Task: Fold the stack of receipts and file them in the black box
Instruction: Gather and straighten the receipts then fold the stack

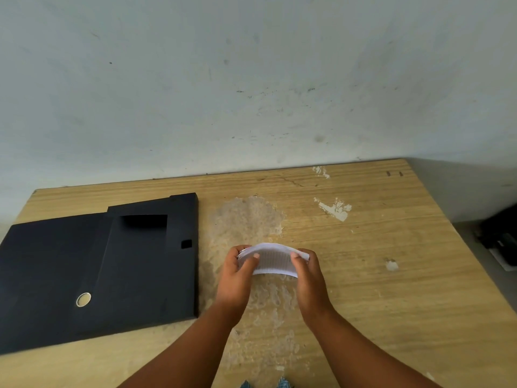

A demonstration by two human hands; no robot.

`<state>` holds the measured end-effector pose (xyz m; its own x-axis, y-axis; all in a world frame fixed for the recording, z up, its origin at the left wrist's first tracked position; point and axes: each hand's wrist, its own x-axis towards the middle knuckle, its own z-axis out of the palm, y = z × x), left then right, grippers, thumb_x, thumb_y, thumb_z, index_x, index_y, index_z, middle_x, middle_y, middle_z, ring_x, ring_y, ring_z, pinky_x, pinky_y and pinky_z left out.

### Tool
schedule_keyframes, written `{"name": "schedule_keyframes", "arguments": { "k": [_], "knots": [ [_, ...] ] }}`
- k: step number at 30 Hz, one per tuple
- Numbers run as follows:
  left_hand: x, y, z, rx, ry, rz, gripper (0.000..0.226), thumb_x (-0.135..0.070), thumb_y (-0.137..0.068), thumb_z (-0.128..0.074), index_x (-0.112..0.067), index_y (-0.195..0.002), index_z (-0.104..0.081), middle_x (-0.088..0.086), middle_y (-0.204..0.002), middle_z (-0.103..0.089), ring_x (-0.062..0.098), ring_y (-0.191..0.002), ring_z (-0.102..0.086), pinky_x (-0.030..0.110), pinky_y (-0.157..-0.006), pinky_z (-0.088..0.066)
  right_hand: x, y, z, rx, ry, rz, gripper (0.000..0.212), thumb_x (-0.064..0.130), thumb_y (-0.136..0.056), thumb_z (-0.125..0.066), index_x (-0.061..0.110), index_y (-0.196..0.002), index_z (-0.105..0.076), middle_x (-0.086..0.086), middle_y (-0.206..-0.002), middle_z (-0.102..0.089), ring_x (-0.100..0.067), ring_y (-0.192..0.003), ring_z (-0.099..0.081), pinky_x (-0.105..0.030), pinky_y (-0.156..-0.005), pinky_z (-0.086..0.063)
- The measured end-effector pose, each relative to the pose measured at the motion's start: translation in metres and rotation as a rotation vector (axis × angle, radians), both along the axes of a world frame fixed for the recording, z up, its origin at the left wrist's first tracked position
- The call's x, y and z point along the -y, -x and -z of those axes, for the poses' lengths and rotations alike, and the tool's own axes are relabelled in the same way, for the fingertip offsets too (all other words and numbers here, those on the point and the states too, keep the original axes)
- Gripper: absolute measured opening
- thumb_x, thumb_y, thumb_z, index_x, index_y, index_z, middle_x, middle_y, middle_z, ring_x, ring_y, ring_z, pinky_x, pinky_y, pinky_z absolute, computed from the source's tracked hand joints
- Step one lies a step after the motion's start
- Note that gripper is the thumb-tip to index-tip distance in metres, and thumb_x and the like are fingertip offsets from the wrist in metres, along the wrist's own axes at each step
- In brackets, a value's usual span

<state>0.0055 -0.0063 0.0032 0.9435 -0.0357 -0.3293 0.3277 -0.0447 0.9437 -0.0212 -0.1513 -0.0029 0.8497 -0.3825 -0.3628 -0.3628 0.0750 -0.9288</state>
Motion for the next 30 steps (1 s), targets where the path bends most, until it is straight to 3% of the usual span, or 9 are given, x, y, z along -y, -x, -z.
{"name": "schedule_keyframes", "arguments": {
  "k": [4,9,14,17,19,24,26,30],
  "knots": [
    [0.000,-0.003,0.007,0.056,-0.282,0.024,0.018,-0.012,-0.099,-0.059,-0.027,-0.108,-0.063,-0.008,-0.100,-0.070,0.009,-0.094,-0.067,0.022,-0.073,-0.052,0.002,0.000,0.005,-0.058,0.234,-0.050,0.023,0.011,-0.095,-0.050,0.026,-0.113,-0.052,0.006,-0.095,-0.064,-0.006,-0.075,-0.061,-0.020,-0.060,-0.043],
    [0.000,-0.006,0.007,0.117,-0.321,-0.036,0.019,-0.014,-0.101,-0.059,-0.032,-0.098,-0.063,-0.012,-0.094,-0.070,-0.003,-0.085,-0.064,0.019,-0.069,-0.048,-0.001,-0.001,0.005,-0.010,0.378,0.009,0.019,0.013,-0.101,-0.049,0.029,-0.109,-0.051,0.018,-0.094,-0.059,0.002,-0.084,-0.059,-0.010,-0.061,-0.040],
    [-0.008,-0.003,0.016,0.030,-0.360,-0.012,0.014,-0.016,-0.100,-0.062,-0.030,-0.101,-0.065,-0.008,-0.094,-0.072,0.010,-0.087,-0.068,0.022,-0.066,-0.051,-0.001,0.005,0.015,-0.085,0.379,-0.009,0.020,0.015,-0.101,-0.051,0.019,-0.120,-0.056,0.006,-0.103,-0.064,-0.018,-0.099,-0.064,-0.020,-0.072,-0.045],
    [-0.010,0.001,0.021,0.001,-0.424,-0.033,0.012,-0.015,-0.098,-0.064,-0.024,-0.106,-0.067,-0.008,-0.094,-0.072,0.010,-0.085,-0.069,0.027,-0.069,-0.057,0.000,0.007,0.016,-0.104,0.389,-0.012,0.030,0.015,-0.100,-0.054,0.013,-0.130,-0.058,0.001,-0.114,-0.066,-0.018,-0.108,-0.063,-0.028,-0.089,-0.047],
    [-0.011,-0.001,0.021,-0.024,-0.417,-0.062,0.007,-0.019,-0.097,-0.067,-0.024,-0.101,-0.066,-0.007,-0.094,-0.073,0.011,-0.086,-0.069,0.029,-0.071,-0.058,0.002,0.006,0.015,-0.097,0.373,-0.019,0.029,0.015,-0.099,-0.056,0.014,-0.128,-0.061,0.002,-0.114,-0.068,-0.017,-0.107,-0.064,-0.028,-0.088,-0.047],
    [-0.018,-0.012,0.006,-0.074,-0.214,-0.151,0.012,-0.025,-0.086,-0.082,-0.024,-0.092,-0.072,-0.007,-0.086,-0.077,0.010,-0.082,-0.072,0.018,-0.061,-0.052,0.011,0.004,0.005,-0.079,0.143,0.006,0.018,0.015,-0.097,-0.060,0.031,-0.105,-0.065,0.008,-0.102,-0.073,-0.008,-0.094,-0.069,-0.021,-0.069,-0.050],
    [-0.019,-0.018,-0.003,-0.121,-0.074,-0.213,0.022,-0.020,-0.081,-0.088,-0.020,-0.096,-0.073,-0.006,-0.090,-0.078,0.011,-0.085,-0.074,0.018,-0.063,-0.054,0.011,0.002,-0.001,-0.070,-0.014,0.047,0.021,0.013,-0.098,-0.060,0.031,-0.105,-0.069,0.008,-0.101,-0.077,-0.010,-0.093,-0.072,-0.027,-0.073,-0.057],
    [-0.007,-0.017,-0.014,-0.226,0.328,-0.251,0.032,-0.002,-0.084,-0.082,-0.013,-0.113,-0.072,0.003,-0.103,-0.082,0.021,-0.097,-0.078,0.033,-0.079,-0.062,-0.003,-0.007,-0.010,-0.055,-0.370,0.099,0.026,0.009,-0.099,-0.058,0.026,-0.113,-0.071,0.002,-0.106,-0.079,-0.019,-0.100,-0.074,-0.044,-0.085,-0.059]
  ]
}}
